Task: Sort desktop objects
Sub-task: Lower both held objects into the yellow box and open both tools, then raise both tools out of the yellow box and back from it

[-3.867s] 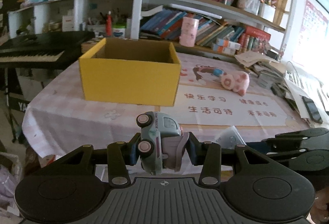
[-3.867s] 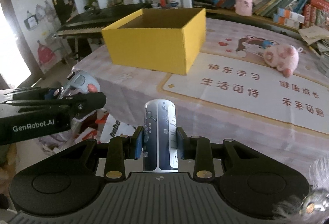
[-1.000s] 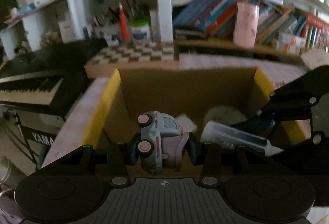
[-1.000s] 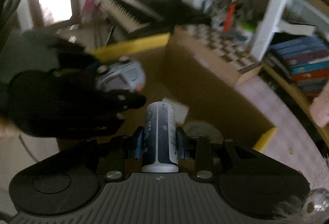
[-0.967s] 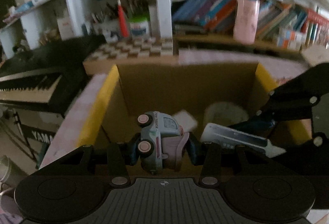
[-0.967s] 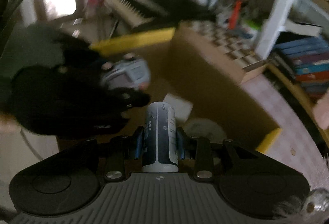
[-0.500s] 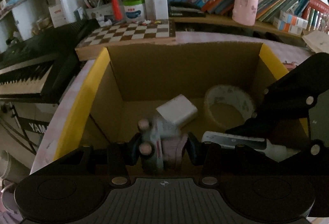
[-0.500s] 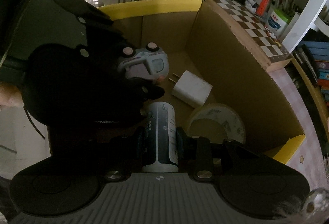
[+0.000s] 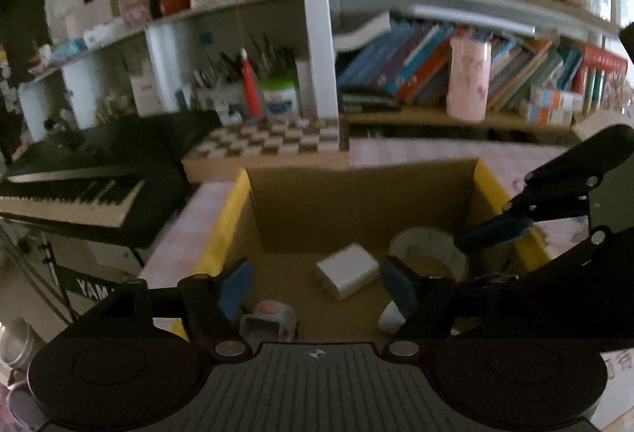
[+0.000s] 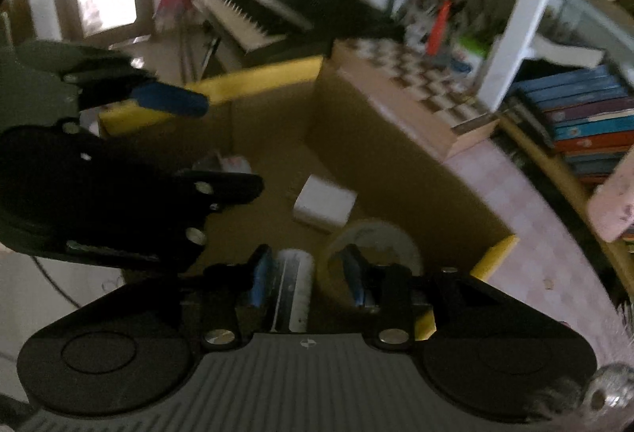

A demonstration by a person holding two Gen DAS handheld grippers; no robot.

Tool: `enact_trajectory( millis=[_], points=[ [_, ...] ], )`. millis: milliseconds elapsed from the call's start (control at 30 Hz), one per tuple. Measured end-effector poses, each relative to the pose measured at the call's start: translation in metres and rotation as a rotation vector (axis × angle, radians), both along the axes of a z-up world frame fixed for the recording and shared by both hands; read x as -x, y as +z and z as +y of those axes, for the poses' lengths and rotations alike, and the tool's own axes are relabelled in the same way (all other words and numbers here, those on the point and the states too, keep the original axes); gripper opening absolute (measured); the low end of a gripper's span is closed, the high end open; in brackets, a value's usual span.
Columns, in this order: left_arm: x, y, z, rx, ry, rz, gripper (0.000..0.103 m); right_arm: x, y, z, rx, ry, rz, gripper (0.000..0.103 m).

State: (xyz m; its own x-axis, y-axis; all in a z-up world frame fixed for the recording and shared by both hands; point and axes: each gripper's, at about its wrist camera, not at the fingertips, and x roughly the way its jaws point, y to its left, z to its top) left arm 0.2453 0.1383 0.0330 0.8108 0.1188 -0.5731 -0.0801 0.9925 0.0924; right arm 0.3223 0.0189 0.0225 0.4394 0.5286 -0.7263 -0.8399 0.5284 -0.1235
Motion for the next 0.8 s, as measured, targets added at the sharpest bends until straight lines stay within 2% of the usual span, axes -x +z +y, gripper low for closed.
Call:
enact_trajectory(
  millis=[367, 800],
  points=[
    [0.052, 0.036, -0.011, -0.016, -0.038, -0.137, 0.080, 0.054, 0.039, -0.045, -0.153, -0.180, -0.136, 0.036],
    [0.128, 0.043, -0.011, 0.041, -0.014, -0.186, 0.081, 0.142, 0.047, -0.096, -0.303, -0.473, -0.212, 0.035]
  ],
)
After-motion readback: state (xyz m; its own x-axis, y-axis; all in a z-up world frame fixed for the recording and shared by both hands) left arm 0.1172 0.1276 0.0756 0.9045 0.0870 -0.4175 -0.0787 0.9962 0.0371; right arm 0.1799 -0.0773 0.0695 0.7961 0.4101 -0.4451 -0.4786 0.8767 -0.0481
